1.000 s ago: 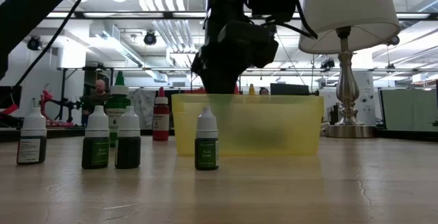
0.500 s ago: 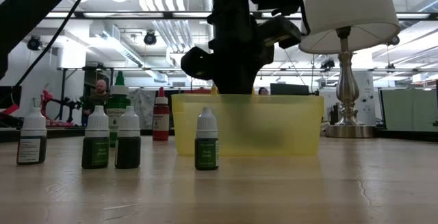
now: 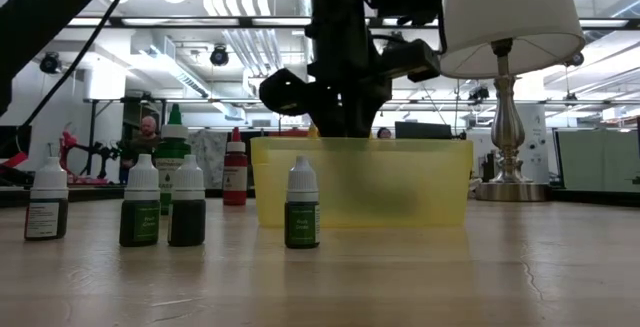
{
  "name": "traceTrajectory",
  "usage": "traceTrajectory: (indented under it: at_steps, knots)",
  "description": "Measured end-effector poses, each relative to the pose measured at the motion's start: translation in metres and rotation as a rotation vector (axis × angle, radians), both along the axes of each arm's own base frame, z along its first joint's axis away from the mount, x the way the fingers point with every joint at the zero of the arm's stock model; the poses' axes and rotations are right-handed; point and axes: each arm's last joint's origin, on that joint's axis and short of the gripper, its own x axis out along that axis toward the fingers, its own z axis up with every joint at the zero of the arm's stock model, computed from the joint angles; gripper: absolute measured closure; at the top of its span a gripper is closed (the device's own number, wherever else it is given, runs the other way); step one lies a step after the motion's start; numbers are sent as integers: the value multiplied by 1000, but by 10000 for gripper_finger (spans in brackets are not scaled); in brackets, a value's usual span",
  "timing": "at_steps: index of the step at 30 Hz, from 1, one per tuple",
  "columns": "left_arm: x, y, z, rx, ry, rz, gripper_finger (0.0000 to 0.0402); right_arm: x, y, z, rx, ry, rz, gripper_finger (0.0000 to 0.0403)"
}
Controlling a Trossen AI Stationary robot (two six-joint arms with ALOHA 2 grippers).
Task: Pick & Place food coloring
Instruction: Put the right small black food coloring bottle into the bin
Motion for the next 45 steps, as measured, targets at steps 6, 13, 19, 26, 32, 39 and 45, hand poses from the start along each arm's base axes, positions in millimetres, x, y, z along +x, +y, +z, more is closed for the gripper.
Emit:
traceTrajectory:
  at_steps: [6,13,19,26,32,39,45]
  knots:
    - [-1,6,-8,-3,18,13,362,0,0,0,-9,2,7,344]
    - [-2,13,-17,-1,33,10,362,0,0,0,-28,6,20,344]
    - [0,18,-17,-12,10,13,362,0,0,0,-37,7,27,344]
    - [1,18,-17,-36,-4,9,362,0,0,0,-41,8,30,344]
    - [1,17,-17,-37,0,9,362,0,0,0,-41,8,30,344]
    - [2,18,-21,-34,5,-12,362,0,0,0,-41,8,30,344]
    - [3,17,-22,-34,-6,-12,362,0,0,0,-41,8,30,344]
